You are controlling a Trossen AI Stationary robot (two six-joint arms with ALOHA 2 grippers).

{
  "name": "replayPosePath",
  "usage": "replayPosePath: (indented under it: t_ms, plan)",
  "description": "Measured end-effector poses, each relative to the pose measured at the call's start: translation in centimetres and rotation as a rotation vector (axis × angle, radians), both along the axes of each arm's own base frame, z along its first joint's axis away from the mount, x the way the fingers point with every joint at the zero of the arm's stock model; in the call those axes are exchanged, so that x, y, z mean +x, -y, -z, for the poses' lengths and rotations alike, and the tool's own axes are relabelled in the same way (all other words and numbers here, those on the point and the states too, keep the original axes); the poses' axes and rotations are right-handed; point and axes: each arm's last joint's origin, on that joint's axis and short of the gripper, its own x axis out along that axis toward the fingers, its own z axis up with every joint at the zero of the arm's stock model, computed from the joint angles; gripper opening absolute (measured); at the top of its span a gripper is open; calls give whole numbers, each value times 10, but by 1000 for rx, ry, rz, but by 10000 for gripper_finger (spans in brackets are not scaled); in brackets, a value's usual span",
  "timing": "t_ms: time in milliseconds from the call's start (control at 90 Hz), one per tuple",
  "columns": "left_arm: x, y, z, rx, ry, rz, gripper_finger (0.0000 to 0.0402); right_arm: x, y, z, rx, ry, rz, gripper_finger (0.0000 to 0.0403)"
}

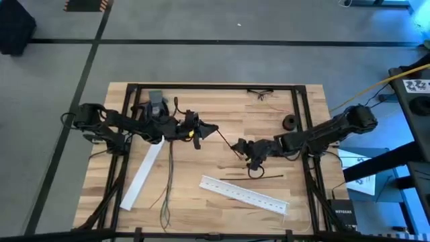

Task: Ziptie cables
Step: Wrap the cables together using the top zip tie

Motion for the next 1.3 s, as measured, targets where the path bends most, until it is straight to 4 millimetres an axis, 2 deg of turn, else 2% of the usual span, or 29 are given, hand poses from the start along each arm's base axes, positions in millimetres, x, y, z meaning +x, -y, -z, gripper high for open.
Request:
replayPosePath:
  t_ms: [178,444,544,656,800,944,1044,1178,1300]
  plan:
    - [0,0,0,-12,2,-7,0,1,-1,3,-27,-29,-83,131]
    - [0,0,1,-35,-4,-3,0,12,4,23,-118,-81,-99,131]
    - [0,0,1,-37,-3,8,0,12,5,23,-191,-81,-42,131]
    - [0,2,1,-35,-3,14,0,8,-3,15,-215,-45,-19,131]
    - [0,3,1,-25,-6,21,0,1,-18,6,-115,19,15,130]
    - [0,3,3,7,-29,25,0,-4,-26,3,130,114,226,131]
    - [1,3,4,7,-47,37,0,-9,-30,0,212,166,336,131]
    - [0,4,2,2,-38,73,0,-13,-30,-8,284,203,366,132]
    - [-6,7,-9,1,-14,84,0,-14,-24,-16,327,214,343,132]
